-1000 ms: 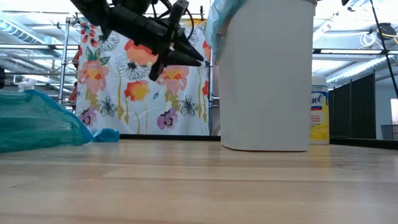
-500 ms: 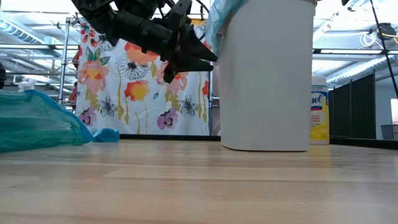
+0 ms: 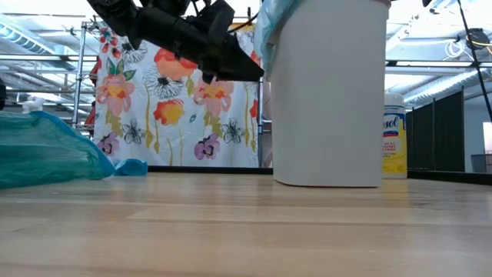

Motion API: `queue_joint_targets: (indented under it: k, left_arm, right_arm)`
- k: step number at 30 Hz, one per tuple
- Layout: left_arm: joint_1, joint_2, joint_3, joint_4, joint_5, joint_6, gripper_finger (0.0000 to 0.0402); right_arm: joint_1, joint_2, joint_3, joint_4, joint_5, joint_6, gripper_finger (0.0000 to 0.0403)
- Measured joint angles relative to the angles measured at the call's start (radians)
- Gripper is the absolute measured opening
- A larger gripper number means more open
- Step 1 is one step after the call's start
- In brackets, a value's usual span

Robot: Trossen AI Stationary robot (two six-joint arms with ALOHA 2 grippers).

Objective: Place trash/remove bag and relplace
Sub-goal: Close the blue trash bag

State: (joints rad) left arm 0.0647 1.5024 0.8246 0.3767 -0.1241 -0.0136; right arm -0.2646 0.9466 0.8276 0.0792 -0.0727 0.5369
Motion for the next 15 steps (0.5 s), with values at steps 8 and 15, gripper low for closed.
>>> queue_joint_targets:
  k: [8, 15]
  left_arm:
    - [-0.01, -0.009, 0.0, 0.005, -0.136, 0.118, 0.0125]
    - [-0.011, -0.077, 0.002, 0.008, -0.143, 0.204, 0.0125]
  right_arm:
    - [0.0, 0.0, 0.0, 0.0, 0.0, 0.002, 0.0]
    - [0.0, 0.0, 0.0, -0.001, -0.003, 0.002, 0.0]
